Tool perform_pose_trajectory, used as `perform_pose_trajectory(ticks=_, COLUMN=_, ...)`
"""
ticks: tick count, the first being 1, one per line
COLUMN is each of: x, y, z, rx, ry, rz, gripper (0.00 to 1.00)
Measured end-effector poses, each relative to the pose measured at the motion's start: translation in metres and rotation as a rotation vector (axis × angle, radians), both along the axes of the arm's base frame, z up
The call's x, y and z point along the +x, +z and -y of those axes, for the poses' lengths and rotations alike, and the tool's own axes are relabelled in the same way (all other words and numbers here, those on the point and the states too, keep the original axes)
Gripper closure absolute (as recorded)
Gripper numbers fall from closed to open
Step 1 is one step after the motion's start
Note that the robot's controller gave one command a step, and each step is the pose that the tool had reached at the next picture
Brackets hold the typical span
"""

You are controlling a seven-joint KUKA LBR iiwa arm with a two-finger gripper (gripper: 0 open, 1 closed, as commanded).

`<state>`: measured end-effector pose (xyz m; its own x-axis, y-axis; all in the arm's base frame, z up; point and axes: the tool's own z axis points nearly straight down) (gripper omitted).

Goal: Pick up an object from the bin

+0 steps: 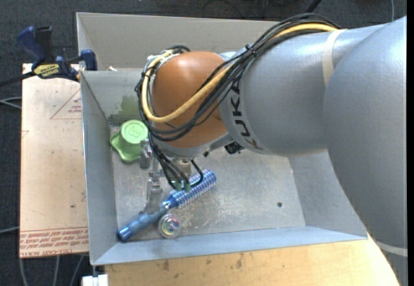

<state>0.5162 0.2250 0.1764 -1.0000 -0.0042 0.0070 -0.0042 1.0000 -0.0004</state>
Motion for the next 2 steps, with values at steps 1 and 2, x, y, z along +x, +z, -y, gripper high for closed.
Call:
perform_pose_trajectory(ticks=1, x=-0.0090, y=-0.1053, z=0.0806, rx=0.002, ry=0.337, rz=0.004, gripper=0.00)
perform_pose_trajectory(ticks=2, x=-0.0077, y=-0.1047, z=0.0788, rx=0.005, ry=0.338, rz=0.013, gripper=1.00)
